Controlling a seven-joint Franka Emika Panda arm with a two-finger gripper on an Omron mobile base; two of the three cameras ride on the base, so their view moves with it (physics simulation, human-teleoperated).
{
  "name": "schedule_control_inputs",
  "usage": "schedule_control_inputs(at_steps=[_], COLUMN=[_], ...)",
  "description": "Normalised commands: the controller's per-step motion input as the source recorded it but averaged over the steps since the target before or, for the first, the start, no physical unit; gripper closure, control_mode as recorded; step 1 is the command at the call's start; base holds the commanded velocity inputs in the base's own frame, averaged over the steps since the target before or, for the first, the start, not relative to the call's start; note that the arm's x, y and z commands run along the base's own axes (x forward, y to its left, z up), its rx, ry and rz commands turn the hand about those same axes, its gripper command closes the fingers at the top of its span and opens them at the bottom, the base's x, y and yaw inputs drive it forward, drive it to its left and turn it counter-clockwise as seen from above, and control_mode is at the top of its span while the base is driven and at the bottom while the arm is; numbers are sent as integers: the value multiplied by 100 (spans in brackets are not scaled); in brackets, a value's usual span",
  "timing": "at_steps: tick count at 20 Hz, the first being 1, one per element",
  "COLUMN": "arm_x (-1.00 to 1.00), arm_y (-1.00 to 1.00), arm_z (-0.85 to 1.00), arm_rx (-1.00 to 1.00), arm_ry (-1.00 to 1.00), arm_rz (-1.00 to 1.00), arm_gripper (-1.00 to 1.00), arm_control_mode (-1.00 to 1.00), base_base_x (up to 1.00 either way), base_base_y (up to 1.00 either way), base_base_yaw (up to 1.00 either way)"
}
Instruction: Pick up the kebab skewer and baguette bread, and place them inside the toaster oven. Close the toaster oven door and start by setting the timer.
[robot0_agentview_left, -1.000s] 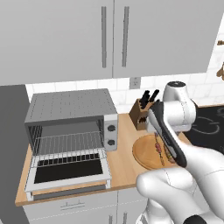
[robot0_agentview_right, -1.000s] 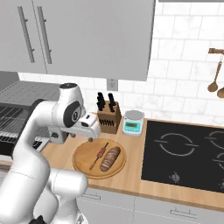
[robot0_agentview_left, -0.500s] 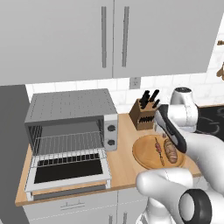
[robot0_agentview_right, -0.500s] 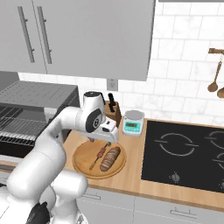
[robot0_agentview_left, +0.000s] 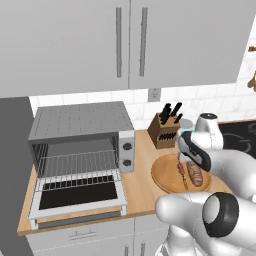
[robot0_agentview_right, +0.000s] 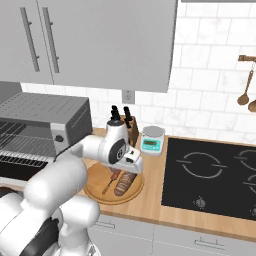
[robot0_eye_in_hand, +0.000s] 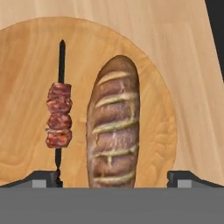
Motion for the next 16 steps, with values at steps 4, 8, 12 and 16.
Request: schedule_control_inputs(at_steps=[4,8,12,16], arm_x=[0,0,0,0], arm_y=[0,0,-1,-14], arm_z=[-50,-35,-14,-12], arm_rx=[0,0,0,0], arm_ry=[0,0,0,0], arm_rz=[0,0,0,0], arm_gripper=[-100,-100,-100,-100], arm_control_mode=[-100,-100,-100,-100], base_base_x=[0,0,0,0], base_base_y=[0,0,0,0], base_base_yaw=[0,0,0,0])
